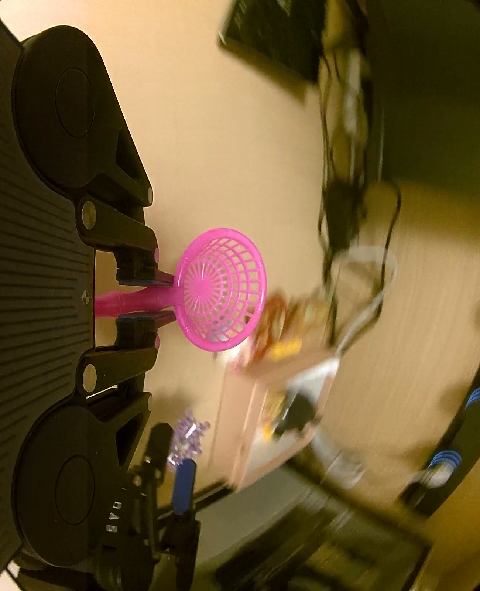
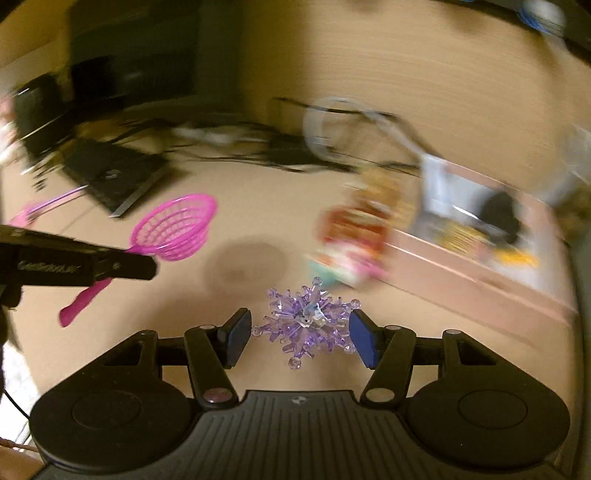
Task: Organize objects
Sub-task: 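Carry the scoop over the pink box with the left tool while the right holds the snowflake, then release the scoop into the pink box with the left tool while the right drops the snowflake in, then grasp the pink-and-white cat figurine with the left tool, then move the right tool to the red snack packet while the left holds the figurine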
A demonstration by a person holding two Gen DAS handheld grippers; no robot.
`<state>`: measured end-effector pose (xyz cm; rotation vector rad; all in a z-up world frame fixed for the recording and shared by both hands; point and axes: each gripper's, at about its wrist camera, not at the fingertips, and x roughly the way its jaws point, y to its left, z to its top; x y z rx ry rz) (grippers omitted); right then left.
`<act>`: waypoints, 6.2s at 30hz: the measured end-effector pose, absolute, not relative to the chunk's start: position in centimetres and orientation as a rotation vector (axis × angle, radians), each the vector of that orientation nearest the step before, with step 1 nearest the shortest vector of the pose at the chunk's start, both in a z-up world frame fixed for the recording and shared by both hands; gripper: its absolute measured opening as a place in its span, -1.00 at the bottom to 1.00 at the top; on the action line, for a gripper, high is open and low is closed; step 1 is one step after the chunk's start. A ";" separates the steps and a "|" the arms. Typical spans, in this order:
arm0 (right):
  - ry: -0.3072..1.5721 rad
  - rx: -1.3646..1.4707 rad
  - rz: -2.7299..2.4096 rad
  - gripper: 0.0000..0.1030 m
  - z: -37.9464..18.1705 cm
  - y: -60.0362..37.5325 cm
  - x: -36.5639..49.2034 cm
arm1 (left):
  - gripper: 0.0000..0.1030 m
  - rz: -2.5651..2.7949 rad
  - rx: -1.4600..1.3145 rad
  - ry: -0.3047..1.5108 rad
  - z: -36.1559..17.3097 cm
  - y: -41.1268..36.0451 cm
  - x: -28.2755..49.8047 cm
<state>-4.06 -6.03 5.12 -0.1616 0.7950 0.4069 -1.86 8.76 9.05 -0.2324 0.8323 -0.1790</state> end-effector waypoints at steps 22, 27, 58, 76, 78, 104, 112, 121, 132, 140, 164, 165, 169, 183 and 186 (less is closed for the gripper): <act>0.723 0.044 -0.013 0.14 6.4 -19.1 -13.7 | -0.69 -0.488 -0.122 0.666 14.7 -6.1 12.1; 0.723 0.064 -0.038 0.14 6.2 -19.5 -13.7 | -0.69 -0.531 -0.165 0.675 12.7 -9.8 15.2; 0.487 -0.010 -0.032 0.47 11.5 -18.0 0.9 | -0.63 -0.212 -0.186 0.747 5.5 4.2 6.0; 0.816 0.103 0.024 0.79 3.4 -17.6 -4.4 | -0.58 -0.366 0.045 0.826 4.1 3.5 10.3; 0.823 0.105 0.018 0.79 3.2 -17.7 -4.9 | -0.55 -0.406 0.055 0.856 3.6 3.4 11.2; 0.917 0.068 0.017 1.00 1.5 -15.4 -8.3 | -0.28 -0.497 0.103 0.959 3.7 1.7 12.0; 0.923 0.070 -0.010 1.00 1.0 -15.8 -8.6 | -0.18 -0.543 0.172 0.937 1.6 0.0 9.7; 0.926 0.065 -0.016 1.00 0.8 -15.6 -8.7 | -0.19 -0.498 0.092 0.773 2.4 1.6 8.1; 0.933 0.050 0.006 1.00 0.7 -14.8 -8.1 | -0.14 -0.442 0.052 0.821 1.7 1.1 9.8; 0.943 0.046 0.017 1.00 0.6 -14.5 -7.9 | 0.08 -0.401 0.044 0.830 0.8 0.6 11.0; 0.840 -0.152 0.143 1.00 2.3 -7.6 -2.0 | -0.04 -0.099 -0.329 0.840 5.3 13.5 3.2; 0.829 -0.166 0.154 1.00 2.5 -6.9 -1.6 | -0.04 -0.091 -0.337 0.843 5.3 13.9 3.0; 0.780 -0.241 0.210 1.00 3.2 -3.6 0.5 | -0.04 -0.082 -0.367 0.852 5.1 15.2 2.2; 0.652 -0.344 0.262 -0.19 1.7 5.0 10.5 | -0.04 -0.094 -0.393 0.867 5.5 16.5 0.7; 0.651 -0.353 0.188 -0.48 0.9 4.9 12.6 | -0.04 -0.070 -0.401 0.863 5.6 17.2 0.5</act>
